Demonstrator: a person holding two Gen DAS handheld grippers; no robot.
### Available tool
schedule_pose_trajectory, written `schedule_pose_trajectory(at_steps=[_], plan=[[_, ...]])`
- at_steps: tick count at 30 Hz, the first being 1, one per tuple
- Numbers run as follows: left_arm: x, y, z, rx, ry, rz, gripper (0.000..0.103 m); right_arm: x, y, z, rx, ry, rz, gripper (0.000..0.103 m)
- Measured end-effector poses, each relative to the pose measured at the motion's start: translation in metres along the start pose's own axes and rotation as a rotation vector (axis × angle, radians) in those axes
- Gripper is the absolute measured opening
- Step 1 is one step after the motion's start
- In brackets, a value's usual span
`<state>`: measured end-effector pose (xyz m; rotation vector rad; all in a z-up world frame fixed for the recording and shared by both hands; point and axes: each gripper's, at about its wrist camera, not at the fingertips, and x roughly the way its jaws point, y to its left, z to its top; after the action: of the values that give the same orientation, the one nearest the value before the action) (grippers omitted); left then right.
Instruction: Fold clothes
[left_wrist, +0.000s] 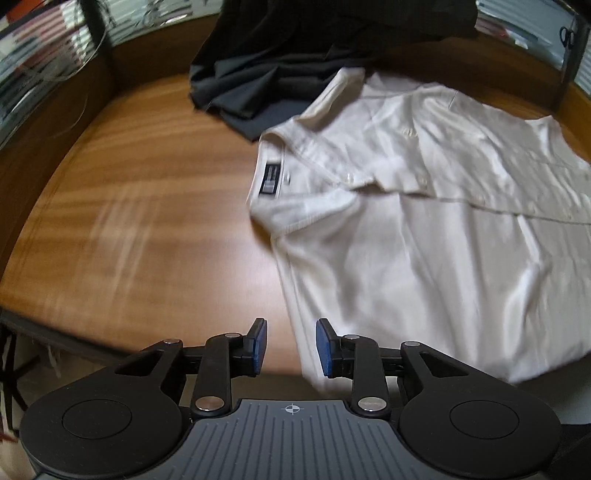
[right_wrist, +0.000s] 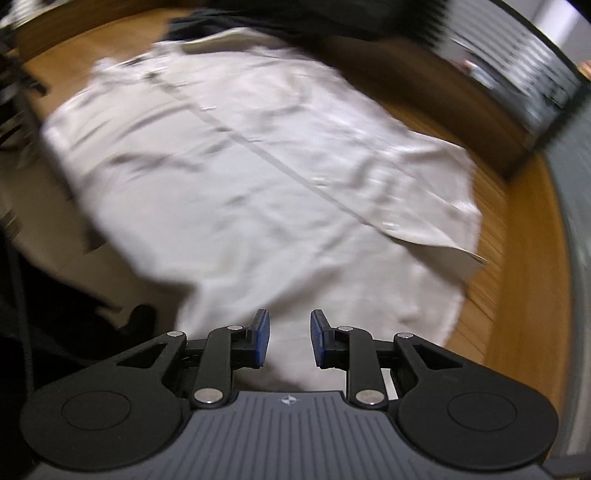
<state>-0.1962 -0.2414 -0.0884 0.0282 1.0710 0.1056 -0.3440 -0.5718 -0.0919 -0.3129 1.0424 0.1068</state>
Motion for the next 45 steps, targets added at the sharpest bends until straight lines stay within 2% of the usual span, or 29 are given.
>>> schedule_pose_trajectory(at_steps=[4, 8, 11, 18, 22, 25, 28, 29, 30, 36, 37, 38, 41, 45], plan=[[0.011, 0.004, 0.031, 0.036, -0.037, -0.024, 0.034, 0.009, -0.031, 0.021, 0.144, 0.016, -0.066, 0.027], [0.024, 0.008, 0.068, 0.079, -0.086, -0.05, 0.041, 0.019, -0.065, 0.05, 0.274, 0.02, -0.133, 0.027], [0.034, 0.009, 0.099, 0.107, -0.12, -0.063, 0.045, 0.025, -0.093, 0.074, 0.362, 0.007, -0.151, 0.027], [0.075, -0.003, 0.175, 0.136, -0.142, -0.064, 0.047, 0.05, -0.165, 0.13, 0.426, -0.03, -0.19, 0.027], [0.105, -0.016, 0.212, 0.134, -0.12, -0.043, 0.052, 0.078, -0.204, 0.163, 0.363, -0.036, -0.192, 0.027], [0.129, -0.024, 0.234, 0.112, -0.093, -0.034, 0.052, 0.106, -0.232, 0.187, 0.292, -0.024, -0.174, 0.028], [0.154, -0.035, 0.254, 0.093, -0.058, -0.017, 0.052, 0.14, -0.255, 0.209, 0.205, -0.002, -0.147, 0.034], [0.161, -0.038, 0.258, 0.095, -0.047, -0.016, 0.052, 0.152, -0.261, 0.216, 0.173, 0.007, -0.137, 0.04], [0.168, -0.041, 0.263, 0.098, -0.036, -0.014, 0.052, 0.164, -0.265, 0.222, 0.137, 0.019, -0.125, 0.045], [0.197, -0.055, 0.282, 0.157, 0.007, -0.001, 0.051, 0.222, -0.274, 0.247, -0.124, 0.072, -0.028, 0.048], [0.199, -0.056, 0.284, 0.166, 0.01, 0.001, 0.048, 0.228, -0.274, 0.25, -0.169, 0.075, -0.004, 0.05], [0.201, -0.057, 0.285, 0.168, 0.011, 0.006, 0.038, 0.232, -0.275, 0.252, -0.19, 0.088, 0.019, 0.054], [0.208, -0.055, 0.288, 0.148, 0.019, 0.026, 0.024, 0.245, -0.279, 0.261, -0.253, 0.126, 0.087, 0.055], [0.215, -0.053, 0.289, 0.11, 0.03, 0.044, 0.021, 0.261, -0.283, 0.272, -0.337, 0.176, 0.18, 0.055]])
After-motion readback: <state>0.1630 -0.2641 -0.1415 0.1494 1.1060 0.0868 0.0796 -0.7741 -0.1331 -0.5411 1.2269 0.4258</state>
